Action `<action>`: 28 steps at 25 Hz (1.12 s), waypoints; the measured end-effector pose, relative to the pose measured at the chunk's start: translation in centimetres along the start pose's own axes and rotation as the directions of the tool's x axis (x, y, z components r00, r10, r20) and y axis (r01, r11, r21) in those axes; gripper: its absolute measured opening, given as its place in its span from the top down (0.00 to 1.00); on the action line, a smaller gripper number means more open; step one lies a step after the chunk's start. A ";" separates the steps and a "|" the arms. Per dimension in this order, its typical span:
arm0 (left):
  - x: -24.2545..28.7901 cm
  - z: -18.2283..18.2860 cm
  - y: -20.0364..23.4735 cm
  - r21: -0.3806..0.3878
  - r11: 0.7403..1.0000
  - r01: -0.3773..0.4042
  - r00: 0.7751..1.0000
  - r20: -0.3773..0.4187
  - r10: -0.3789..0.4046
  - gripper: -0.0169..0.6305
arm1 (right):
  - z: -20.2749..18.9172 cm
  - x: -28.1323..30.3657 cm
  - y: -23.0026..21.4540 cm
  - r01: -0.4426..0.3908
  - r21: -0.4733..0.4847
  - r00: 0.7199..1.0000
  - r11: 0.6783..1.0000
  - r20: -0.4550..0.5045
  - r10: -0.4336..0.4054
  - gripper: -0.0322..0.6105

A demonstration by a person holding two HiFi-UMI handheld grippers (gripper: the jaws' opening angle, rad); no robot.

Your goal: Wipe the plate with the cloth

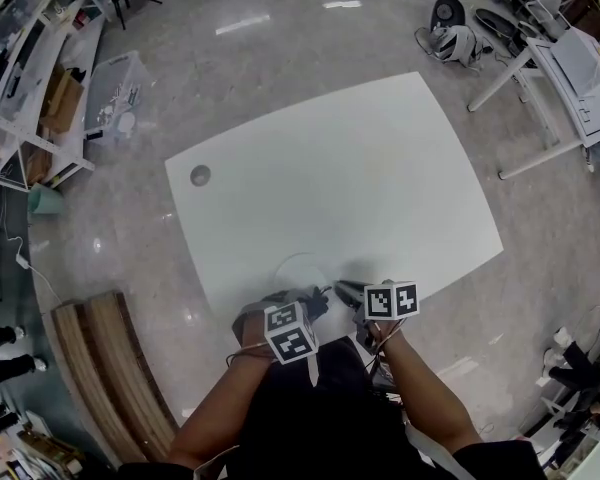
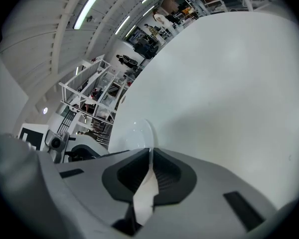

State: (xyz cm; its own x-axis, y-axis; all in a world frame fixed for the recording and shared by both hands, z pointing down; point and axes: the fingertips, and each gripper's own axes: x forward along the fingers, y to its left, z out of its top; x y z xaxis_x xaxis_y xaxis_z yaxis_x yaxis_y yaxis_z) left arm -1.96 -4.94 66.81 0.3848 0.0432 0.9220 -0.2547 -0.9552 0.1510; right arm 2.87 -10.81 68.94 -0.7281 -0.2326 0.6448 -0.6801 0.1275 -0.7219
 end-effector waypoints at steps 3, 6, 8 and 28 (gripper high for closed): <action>0.5 1.8 1.6 0.020 1.000 -0.007 1.000 0.013 0.007 0.89 | 0.0 0.1 0.1 0.000 -0.003 1.000 1.000 0.001 0.000 0.92; 0.3 2.1 4.8 0.010 0.999 -0.041 0.999 0.017 0.041 0.89 | -0.1 0.2 0.2 -0.001 -0.001 1.000 1.000 -0.001 0.001 0.92; -0.2 1.6 6.9 -0.013 0.997 -0.070 0.997 0.014 0.070 0.89 | -0.3 0.3 0.1 -0.002 -0.001 1.000 1.000 -0.002 0.002 0.92; -3.2 -4.5 5.8 -0.112 0.988 -0.107 0.994 -0.034 0.103 0.89 | 0.1 -0.3 0.7 -0.001 -0.013 0.999 1.000 0.032 0.001 0.91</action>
State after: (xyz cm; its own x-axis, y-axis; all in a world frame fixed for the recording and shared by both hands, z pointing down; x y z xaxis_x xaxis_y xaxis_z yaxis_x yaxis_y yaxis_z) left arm -8.66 -9.35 66.30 0.3264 -0.0461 0.9441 -0.3923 -0.9153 0.0910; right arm 2.66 -10.72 68.24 -0.7256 -0.2629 0.6359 -0.6808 0.1405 -0.7188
